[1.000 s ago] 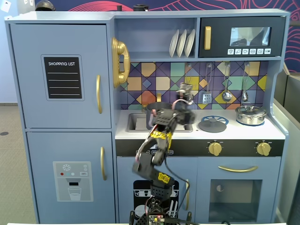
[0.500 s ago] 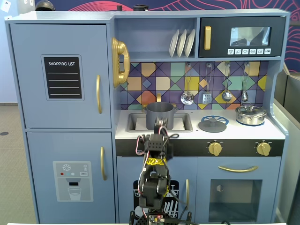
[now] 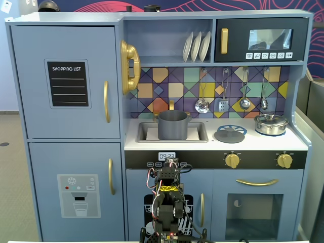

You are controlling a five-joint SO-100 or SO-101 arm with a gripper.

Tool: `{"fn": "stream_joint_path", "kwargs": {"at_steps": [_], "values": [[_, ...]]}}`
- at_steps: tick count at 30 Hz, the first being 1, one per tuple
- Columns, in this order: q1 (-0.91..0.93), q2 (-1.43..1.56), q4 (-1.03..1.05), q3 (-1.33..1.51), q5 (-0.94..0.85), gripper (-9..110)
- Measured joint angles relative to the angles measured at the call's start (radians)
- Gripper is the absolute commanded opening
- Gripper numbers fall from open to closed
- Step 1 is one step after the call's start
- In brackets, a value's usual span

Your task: Take off the lid from the gray recipient and place it on the counter

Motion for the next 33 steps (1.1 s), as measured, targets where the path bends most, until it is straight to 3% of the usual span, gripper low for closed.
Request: {"fn": "stream_joint_path", "kwargs": {"at_steps": [7,33], "values": [[0.003,0.087,0.272,-0.009,-0.049,2],[0.008,0.100,0.278,-0.028,0.000,8]]}}
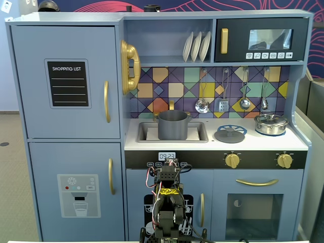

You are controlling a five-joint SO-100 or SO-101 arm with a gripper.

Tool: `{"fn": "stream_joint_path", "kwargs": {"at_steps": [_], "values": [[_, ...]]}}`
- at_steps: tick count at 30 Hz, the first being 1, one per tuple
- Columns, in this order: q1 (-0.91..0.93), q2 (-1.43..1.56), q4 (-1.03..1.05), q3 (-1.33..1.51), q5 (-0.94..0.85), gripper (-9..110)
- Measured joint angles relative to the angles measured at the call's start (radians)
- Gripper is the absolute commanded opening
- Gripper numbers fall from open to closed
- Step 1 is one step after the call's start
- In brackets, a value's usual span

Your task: Take off the lid from the gray recipient and place it on the counter

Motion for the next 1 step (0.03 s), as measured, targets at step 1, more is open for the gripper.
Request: {"fn": "stream_joint_path", "kwargs": {"at_steps": [1], "values": [[0.000,0.000,0.000,0.000,0.000,8]]}}
